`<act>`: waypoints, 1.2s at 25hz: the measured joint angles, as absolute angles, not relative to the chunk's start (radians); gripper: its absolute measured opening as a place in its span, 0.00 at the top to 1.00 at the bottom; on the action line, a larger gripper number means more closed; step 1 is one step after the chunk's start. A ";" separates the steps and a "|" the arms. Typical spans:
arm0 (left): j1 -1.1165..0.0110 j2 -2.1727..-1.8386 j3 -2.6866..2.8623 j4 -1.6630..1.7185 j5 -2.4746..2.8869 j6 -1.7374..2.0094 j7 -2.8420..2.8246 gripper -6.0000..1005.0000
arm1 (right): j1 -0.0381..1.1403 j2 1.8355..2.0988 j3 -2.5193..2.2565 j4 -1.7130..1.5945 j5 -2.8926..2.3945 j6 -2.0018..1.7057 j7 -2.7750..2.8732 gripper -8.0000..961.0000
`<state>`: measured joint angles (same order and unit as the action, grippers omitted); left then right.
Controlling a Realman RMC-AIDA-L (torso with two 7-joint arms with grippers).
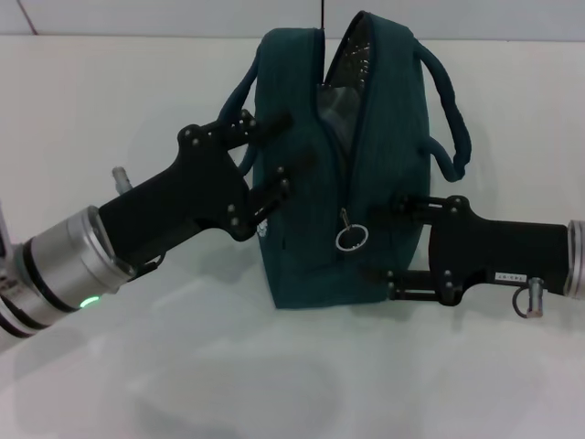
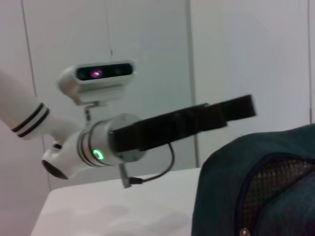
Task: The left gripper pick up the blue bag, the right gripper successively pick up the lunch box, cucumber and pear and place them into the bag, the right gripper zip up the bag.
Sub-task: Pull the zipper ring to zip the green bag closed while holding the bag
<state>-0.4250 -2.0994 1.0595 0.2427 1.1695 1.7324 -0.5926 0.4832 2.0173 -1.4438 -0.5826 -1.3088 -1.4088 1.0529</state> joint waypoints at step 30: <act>-0.326 -2.089 0.999 0.235 1.107 1.702 -0.937 0.35 | 0.491 2.018 -1.494 -0.644 -1.327 -1.393 1.058 0.27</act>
<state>-0.3264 -2.0889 0.9991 0.2350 1.1068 1.7020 -0.9366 0.4912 2.0183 -1.4943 -0.6437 -1.3271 -1.3927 1.0582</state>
